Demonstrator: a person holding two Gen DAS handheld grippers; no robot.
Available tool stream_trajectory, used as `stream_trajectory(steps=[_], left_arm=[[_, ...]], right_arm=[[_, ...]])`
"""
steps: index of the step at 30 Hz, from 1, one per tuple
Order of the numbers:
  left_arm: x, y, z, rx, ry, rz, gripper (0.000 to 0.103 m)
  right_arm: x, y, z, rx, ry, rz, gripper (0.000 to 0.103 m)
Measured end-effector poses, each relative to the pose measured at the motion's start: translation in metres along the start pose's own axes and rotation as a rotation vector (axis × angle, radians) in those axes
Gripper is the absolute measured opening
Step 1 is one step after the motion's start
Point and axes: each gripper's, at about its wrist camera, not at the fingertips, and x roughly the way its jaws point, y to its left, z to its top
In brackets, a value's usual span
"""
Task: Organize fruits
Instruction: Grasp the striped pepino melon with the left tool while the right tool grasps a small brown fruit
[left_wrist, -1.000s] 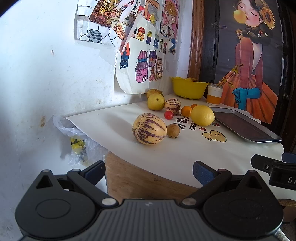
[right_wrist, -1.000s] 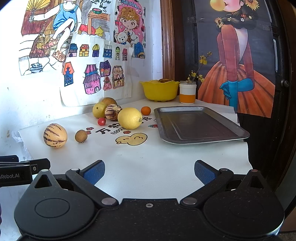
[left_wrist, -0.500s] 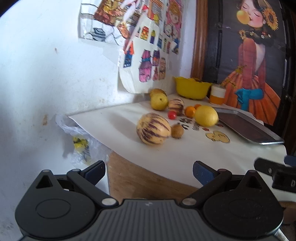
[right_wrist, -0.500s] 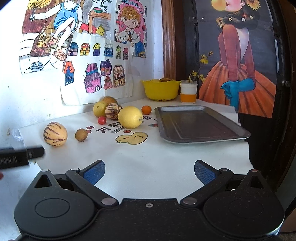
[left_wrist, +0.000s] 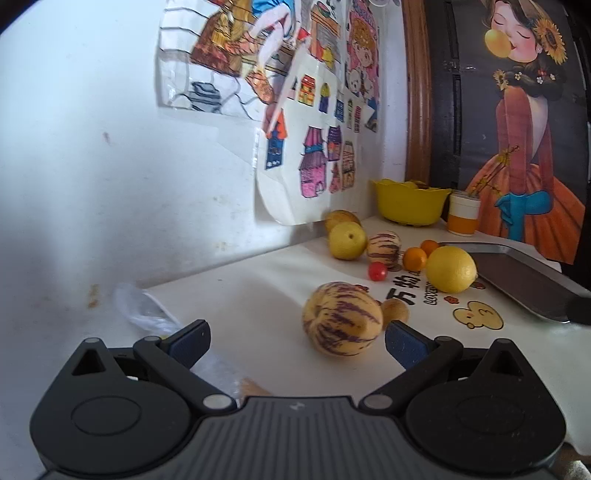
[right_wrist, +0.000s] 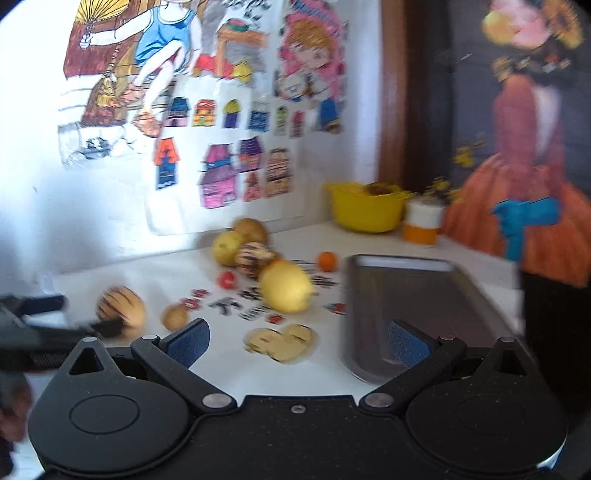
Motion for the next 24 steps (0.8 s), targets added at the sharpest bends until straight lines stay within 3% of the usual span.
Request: stream_trajectory(steps=[5,12,20,24], left_arm=[[0.011,-0.006,0.001,0.06,0.001,-0.038,0.102],[0.028,-0.003,0.007,0.131,0.013,-0.1,0.102],[0.037,0.007,0.012,0.186,0.015,-0.2,0.086],[0.042,0.01,0.015,0.178,0.032,-0.247,0.078]], right_arm=[[0.036,0.008,0.023,-0.022,0.081,0.119,0.102],[0.066,0.035,0.024,-0.306,0.121,0.133,0.1],[0.085,0.056,0.013,-0.544,0.128,0.228,0.087],[0.093,0.064,0.008,-0.571,0.124,0.276,0.079]])
